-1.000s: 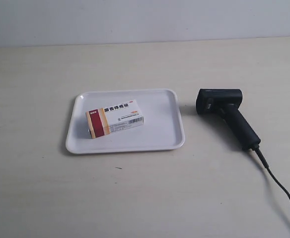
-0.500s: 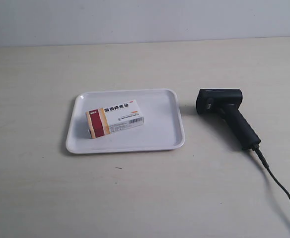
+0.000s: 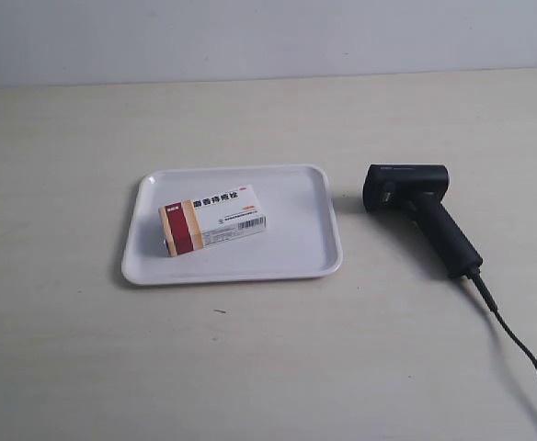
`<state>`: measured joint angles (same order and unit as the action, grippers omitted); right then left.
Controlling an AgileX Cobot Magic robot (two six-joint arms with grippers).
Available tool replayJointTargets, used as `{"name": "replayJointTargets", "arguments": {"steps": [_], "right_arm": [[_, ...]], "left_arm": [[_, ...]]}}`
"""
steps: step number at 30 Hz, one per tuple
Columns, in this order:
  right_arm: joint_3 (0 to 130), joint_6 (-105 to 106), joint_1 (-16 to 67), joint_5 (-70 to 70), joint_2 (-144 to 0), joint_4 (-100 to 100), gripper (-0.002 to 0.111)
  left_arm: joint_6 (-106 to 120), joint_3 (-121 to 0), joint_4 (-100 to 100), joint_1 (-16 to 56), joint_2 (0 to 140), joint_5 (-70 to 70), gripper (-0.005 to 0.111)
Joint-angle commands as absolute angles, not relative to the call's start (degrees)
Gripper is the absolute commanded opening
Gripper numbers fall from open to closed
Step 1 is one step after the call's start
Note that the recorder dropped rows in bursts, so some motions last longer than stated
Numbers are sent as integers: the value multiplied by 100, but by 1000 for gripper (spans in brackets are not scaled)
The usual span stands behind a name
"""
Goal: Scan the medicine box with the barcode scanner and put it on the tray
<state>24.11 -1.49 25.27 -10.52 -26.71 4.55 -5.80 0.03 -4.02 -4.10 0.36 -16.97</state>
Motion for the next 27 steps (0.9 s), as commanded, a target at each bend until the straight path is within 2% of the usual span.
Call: {"name": "replayJointTargets", "arguments": {"steps": [1, 27], "right_arm": [[2379, -161, 2534, -1047, -2645, 455, 0], [2379, -172, 2534, -1047, -2645, 455, 0]], "left_arm": [[155, 0, 166, -390, 0, -1769, 3], [-47, 0, 0, -390, 0, -1795, 3]]}}
